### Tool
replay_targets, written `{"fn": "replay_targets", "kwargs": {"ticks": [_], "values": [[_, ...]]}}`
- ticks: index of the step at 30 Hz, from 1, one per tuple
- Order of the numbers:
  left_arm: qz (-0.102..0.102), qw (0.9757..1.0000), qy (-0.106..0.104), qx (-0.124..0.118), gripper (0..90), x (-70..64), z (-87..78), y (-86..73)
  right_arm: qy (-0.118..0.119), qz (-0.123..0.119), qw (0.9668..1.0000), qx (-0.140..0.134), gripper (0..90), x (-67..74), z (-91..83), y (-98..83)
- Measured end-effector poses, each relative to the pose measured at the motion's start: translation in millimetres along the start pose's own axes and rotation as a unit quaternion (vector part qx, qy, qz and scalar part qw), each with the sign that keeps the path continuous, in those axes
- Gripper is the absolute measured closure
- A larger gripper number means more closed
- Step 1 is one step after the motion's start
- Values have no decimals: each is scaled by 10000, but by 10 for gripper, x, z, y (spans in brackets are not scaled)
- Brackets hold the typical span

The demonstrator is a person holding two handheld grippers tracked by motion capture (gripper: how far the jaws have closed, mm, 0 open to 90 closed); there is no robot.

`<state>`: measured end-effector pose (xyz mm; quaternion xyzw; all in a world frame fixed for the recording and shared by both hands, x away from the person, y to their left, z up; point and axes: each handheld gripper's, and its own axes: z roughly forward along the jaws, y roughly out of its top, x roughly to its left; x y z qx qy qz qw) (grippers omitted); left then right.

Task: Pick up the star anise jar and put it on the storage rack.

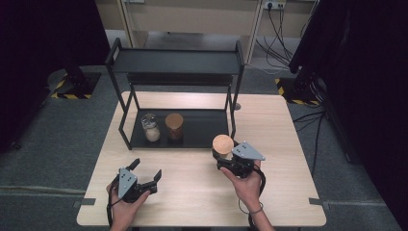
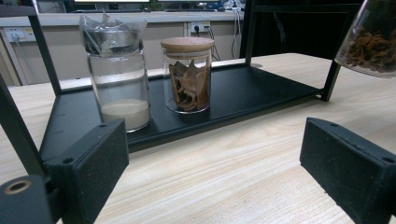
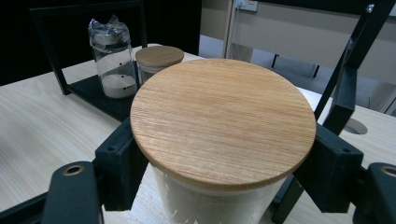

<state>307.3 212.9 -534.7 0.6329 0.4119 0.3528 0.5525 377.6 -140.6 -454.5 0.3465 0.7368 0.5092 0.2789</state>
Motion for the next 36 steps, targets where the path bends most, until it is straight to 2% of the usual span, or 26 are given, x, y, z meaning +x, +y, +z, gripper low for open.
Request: {"fn": "replay_targets", "kwargs": {"ticks": [23,36], "values": [[17,10000,-11,3,75,-1,0,0,-82,28,10000,-37,257,17,241,153],[26,10000,-17,4,75,-2,0,0,-138,52,9999,23,257,25,373,175]]}}
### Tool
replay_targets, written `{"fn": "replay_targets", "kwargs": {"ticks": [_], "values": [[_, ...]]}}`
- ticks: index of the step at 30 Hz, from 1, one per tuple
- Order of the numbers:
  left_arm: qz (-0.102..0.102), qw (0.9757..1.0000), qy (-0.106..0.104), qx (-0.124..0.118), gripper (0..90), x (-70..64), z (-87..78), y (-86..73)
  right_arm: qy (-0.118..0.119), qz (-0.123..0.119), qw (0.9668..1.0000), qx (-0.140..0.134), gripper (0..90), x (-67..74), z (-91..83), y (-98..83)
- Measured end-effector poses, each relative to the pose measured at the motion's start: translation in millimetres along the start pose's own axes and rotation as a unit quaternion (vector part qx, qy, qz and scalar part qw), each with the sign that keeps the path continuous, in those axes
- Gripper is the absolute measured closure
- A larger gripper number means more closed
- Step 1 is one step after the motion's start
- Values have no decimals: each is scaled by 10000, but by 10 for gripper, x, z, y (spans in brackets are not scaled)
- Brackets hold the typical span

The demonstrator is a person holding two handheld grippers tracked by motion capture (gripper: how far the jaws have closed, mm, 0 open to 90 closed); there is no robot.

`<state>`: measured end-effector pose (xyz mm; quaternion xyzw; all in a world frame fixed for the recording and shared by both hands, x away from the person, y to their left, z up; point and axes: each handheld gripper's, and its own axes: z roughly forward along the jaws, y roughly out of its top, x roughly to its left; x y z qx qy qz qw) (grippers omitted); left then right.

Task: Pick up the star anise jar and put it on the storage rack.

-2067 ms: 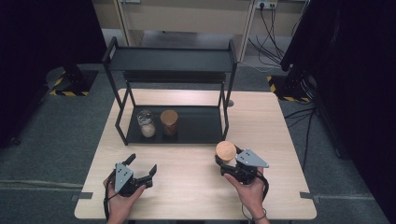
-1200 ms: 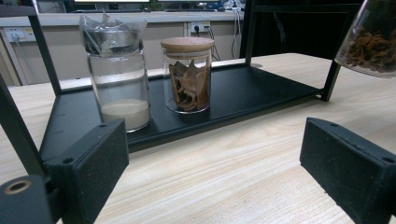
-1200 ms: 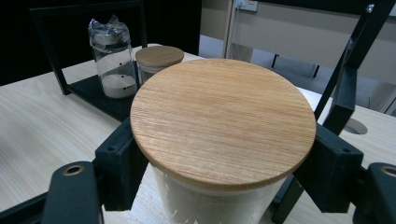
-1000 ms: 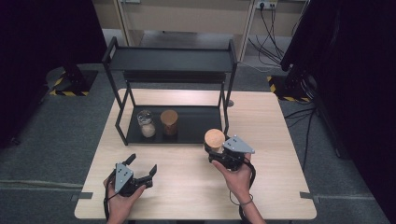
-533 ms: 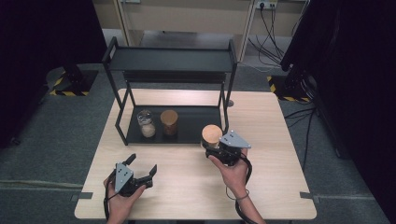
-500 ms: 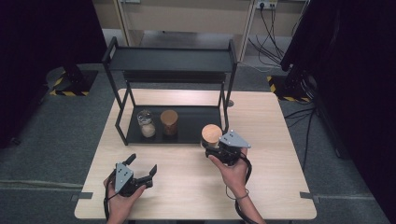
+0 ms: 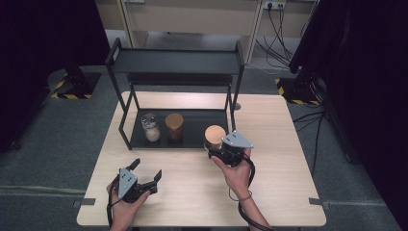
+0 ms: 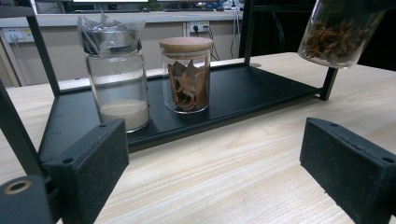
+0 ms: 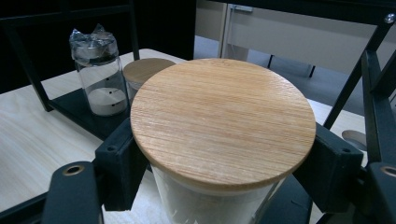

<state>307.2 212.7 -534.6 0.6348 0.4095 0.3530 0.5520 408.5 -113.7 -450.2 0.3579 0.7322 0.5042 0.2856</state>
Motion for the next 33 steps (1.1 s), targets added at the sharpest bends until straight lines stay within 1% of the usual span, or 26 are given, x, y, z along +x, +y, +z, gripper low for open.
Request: {"fn": "replay_targets", "kwargs": {"ticks": [8,33], "values": [[0,10000,-2,1,75,0,0,0,-35,62,10000,39,257,-18,90,16],[-2,10000,-7,6,75,1,1,0,-125,106,9998,134,257,-44,306,102]]}}
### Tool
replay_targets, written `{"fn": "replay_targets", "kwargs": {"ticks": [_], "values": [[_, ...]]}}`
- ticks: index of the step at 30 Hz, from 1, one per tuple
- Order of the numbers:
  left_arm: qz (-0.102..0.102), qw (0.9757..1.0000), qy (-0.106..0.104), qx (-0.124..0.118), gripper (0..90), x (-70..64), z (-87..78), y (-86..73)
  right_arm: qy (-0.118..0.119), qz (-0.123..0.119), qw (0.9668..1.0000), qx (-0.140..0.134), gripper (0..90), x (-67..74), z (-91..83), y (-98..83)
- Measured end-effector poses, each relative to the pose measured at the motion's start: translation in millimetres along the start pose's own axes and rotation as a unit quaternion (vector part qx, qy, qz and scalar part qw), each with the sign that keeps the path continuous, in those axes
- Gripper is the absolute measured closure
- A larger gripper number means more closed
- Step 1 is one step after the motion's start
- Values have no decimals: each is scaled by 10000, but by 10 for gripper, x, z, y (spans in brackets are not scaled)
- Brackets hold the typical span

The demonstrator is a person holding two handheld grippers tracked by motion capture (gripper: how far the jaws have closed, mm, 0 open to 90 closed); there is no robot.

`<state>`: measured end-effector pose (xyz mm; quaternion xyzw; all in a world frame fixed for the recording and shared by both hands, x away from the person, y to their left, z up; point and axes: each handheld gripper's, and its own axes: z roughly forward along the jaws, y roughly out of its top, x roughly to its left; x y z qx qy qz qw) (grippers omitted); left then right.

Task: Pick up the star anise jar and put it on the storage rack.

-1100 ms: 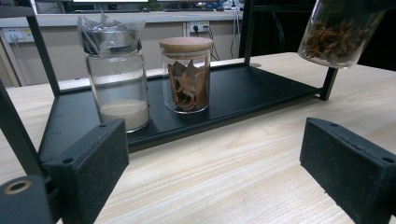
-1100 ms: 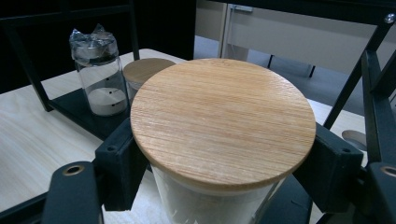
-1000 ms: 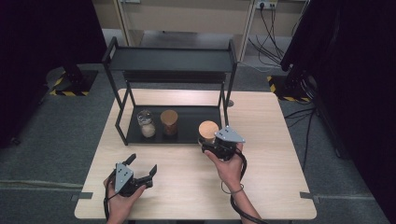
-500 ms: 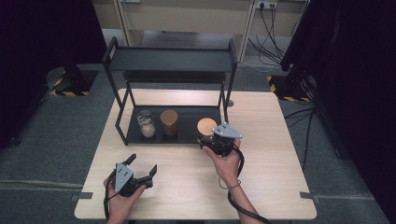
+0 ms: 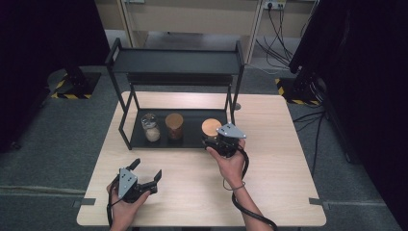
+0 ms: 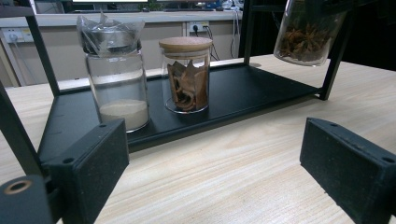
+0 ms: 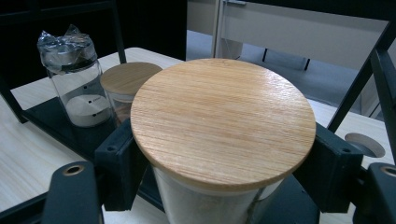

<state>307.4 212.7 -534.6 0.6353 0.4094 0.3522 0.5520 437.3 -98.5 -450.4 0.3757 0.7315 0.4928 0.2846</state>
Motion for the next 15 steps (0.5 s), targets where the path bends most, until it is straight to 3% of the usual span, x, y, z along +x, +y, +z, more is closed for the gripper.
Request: {"fn": "replay_targets", "kwargs": {"ticks": [15], "values": [[15,10000,-10,-1,75,-3,0,0,-55,-10,10000,62,257,-3,124,60]]}}
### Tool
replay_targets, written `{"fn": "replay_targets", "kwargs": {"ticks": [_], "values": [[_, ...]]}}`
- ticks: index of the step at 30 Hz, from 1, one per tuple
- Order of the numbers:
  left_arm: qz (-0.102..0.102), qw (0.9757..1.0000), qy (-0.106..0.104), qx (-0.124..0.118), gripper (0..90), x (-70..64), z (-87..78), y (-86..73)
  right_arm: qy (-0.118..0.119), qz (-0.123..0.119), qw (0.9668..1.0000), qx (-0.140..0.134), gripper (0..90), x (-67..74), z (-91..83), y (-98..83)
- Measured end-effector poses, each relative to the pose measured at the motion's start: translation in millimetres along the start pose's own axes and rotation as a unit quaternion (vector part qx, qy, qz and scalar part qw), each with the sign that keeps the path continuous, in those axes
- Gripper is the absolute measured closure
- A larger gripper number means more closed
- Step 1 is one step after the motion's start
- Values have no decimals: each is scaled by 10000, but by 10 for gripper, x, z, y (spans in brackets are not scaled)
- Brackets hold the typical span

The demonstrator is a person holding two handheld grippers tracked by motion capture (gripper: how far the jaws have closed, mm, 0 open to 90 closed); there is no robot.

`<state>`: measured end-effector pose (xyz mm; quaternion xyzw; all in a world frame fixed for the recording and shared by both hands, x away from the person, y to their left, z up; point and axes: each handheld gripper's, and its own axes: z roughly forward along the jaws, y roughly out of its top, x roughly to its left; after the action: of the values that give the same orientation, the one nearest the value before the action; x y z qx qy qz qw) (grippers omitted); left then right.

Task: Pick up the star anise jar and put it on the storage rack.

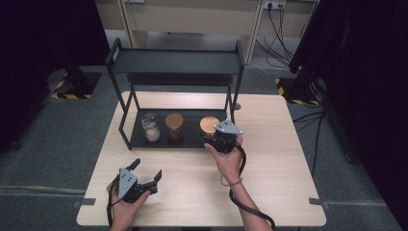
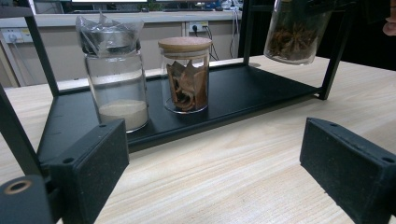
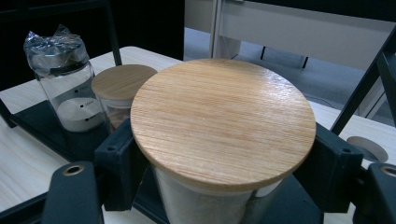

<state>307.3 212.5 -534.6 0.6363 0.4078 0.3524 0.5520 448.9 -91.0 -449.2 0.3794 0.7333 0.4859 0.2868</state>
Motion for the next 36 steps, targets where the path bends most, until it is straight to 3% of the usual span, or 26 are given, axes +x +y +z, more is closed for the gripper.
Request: {"fn": "replay_targets", "kwargs": {"ticks": [36], "values": [[-3,10000,-19,-7,75,1,-1,-1,-49,36,9999,155,257,6,280,53]]}}
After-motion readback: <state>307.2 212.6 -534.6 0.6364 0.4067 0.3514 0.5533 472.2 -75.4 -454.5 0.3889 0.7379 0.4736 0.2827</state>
